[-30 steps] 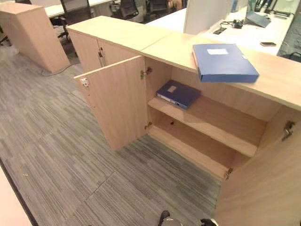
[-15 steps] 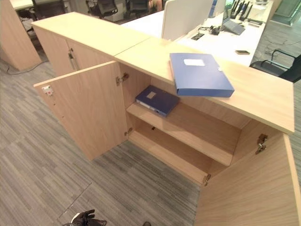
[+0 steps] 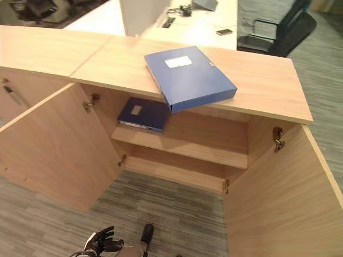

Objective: Put the empty folder in the office cabinet

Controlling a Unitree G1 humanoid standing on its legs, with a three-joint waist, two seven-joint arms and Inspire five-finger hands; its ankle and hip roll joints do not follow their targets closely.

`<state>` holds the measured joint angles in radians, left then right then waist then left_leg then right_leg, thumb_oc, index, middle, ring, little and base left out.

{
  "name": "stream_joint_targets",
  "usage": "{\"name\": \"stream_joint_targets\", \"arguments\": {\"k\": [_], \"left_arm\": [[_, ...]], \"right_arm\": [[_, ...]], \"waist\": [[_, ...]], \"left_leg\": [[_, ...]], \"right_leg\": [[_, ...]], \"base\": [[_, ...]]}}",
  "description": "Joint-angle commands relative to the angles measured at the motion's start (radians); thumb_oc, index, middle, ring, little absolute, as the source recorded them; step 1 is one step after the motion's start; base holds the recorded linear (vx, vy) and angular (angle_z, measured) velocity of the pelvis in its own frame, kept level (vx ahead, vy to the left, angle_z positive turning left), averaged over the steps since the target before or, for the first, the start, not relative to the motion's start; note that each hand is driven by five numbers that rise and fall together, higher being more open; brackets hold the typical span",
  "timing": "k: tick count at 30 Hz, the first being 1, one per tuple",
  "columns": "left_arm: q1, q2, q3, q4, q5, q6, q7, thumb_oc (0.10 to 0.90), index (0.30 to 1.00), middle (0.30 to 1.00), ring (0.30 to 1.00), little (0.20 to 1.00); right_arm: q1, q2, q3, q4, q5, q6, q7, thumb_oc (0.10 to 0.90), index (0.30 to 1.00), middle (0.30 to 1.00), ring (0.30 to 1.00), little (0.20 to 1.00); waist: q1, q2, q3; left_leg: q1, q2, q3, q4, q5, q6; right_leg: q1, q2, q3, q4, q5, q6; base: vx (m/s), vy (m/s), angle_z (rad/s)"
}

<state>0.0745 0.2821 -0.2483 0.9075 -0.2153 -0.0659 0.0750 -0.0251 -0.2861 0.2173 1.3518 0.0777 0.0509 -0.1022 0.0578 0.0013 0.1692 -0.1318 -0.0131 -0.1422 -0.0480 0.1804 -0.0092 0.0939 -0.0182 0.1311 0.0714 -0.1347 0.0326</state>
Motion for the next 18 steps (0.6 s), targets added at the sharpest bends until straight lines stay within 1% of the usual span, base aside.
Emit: {"name": "stream_joint_targets", "arguments": {"k": [1, 3, 6, 8, 9, 10, 13, 14, 16, 18], "left_arm": [[0.005, 0.043, -0.017, -0.181, 0.045, -0.049, -0.017, 0.800, 0.900, 0.900, 0.900, 0.900], [0.030, 0.059, -0.012, -0.254, 0.036, -0.050, -0.032, 0.800, 0.900, 0.900, 0.900, 0.900], [0.066, 0.071, -0.007, -0.339, 0.014, -0.054, -0.046, 0.800, 0.900, 0.900, 0.900, 0.900], [0.080, 0.073, -0.008, -0.369, -0.001, -0.055, -0.051, 0.800, 0.900, 0.900, 0.900, 0.900], [0.080, 0.073, -0.008, -0.369, -0.001, -0.055, -0.051, 0.800, 0.900, 0.900, 0.900, 0.900], [0.089, 0.071, -0.011, -0.380, -0.030, -0.052, -0.061, 0.800, 0.900, 0.900, 0.900, 0.900], [0.101, 0.076, -0.017, -0.421, -0.059, -0.048, -0.077, 0.800, 0.900, 0.900, 0.900, 0.900], [0.117, 0.095, -0.012, -0.487, -0.063, -0.047, -0.087, 0.800, 0.900, 0.900, 0.900, 0.900], [0.131, 0.115, -0.002, -0.550, -0.075, -0.042, -0.092, 0.800, 0.900, 0.900, 0.900, 0.900], [0.142, 0.132, 0.009, -0.603, -0.084, -0.043, -0.087, 0.800, 0.900, 0.900, 0.900, 0.900]], "right_arm": [[-0.011, -0.032, 0.007, -0.005, -0.036, -0.002, 0.001, 0.800, 0.900, 0.900, 0.900, 0.900], [-0.024, -0.031, -0.004, -0.021, -0.034, -0.004, -0.003, 0.800, 0.900, 0.900, 0.900, 0.900], [-0.040, -0.030, -0.024, -0.059, -0.020, -0.008, -0.017, 0.800, 0.900, 0.900, 0.900, 0.900], [-0.042, -0.025, -0.041, -0.081, -0.001, -0.012, -0.026, 0.800, 0.900, 0.900, 0.900, 0.900], [-0.042, -0.025, -0.041, -0.081, -0.001, -0.012, -0.026, 0.800, 0.900, 0.900, 0.900, 0.900], [-0.040, -0.022, -0.051, -0.096, 0.012, -0.014, -0.030, 0.800, 0.900, 0.900, 0.900, 0.900], [-0.036, -0.015, -0.047, -0.130, 0.017, -0.016, -0.029, 0.800, 0.900, 0.900, 0.900, 0.900], [-0.035, -0.010, -0.041, -0.168, 0.015, -0.021, -0.028, 0.800, 0.900, 0.900, 0.900, 0.900], [-0.040, -0.003, -0.033, -0.196, 0.024, -0.024, -0.027, 0.800, 0.900, 0.900, 0.900, 0.900], [-0.043, 0.009, -0.018, -0.210, 0.033, -0.025, -0.019, 0.800, 0.900, 0.900, 0.900, 0.900]], "waist": [[0.020, 0.004, -0.061], [0.018, 0.010, -0.067], [0.014, 0.017, -0.075], [0.006, 0.021, -0.081], [0.006, 0.021, -0.081], [-0.003, 0.026, -0.087], [-0.011, 0.033, -0.092], [-0.013, 0.037, -0.086], [-0.012, 0.041, -0.078], [0.000, 0.045, -0.071]], "left_leg": [[-0.042, -0.020, 0.001, 0.031, -0.079, -0.013], [-0.018, -0.028, 0.032, 0.017, -0.094, 0.005], [0.010, -0.039, 0.069, 0.006, -0.115, 0.021], [0.029, -0.048, 0.086, -0.002, -0.127, 0.030], [0.029, -0.048, 0.086, -0.003, -0.127, 0.030], [0.044, -0.057, 0.099, -0.009, -0.136, 0.038], [0.069, -0.068, 0.110, -0.021, -0.149, 0.048], [0.087, -0.075, 0.115, -0.022, -0.159, 0.057], [0.102, -0.077, 0.124, -0.023, -0.165, 0.066], [0.126, -0.073, 0.142, -0.030, -0.178, 0.068]], "right_leg": [[-0.020, -0.065, -0.049, 0.011, 0.026, 0.069], [-0.036, -0.085, -0.045, 0.023, 0.040, 0.086], [-0.044, -0.109, -0.048, 0.032, 0.054, 0.106], [-0.045, -0.125, -0.052, 0.034, 0.077, 0.120], [-0.045, -0.125, -0.052, 0.034, 0.077, 0.120], [-0.049, -0.138, -0.057, 0.044, 0.096, 0.129], [-0.062, -0.154, -0.075, 0.090, 0.116, 0.137], [-0.079, -0.169, -0.091, 0.151, 0.146, 0.134], [-0.105, -0.187, -0.119, 0.228, 0.186, 0.120], [-0.120, -0.208, -0.189, 0.265, 0.182, 0.104]], "base": [[0.14, 0.230, -0.58], [0.11, 0.207, -0.66], [0.11, 0.188, -0.53], [0.09, 0.139, -0.36], [0.09, 0.147, -0.21], [0.08, 0.146, -0.14], [0.09, 0.156, -0.12], [0.07, 0.133, -0.20], [0.04, 0.101, -0.17], [0.03, 0.072, -0.15]]}}
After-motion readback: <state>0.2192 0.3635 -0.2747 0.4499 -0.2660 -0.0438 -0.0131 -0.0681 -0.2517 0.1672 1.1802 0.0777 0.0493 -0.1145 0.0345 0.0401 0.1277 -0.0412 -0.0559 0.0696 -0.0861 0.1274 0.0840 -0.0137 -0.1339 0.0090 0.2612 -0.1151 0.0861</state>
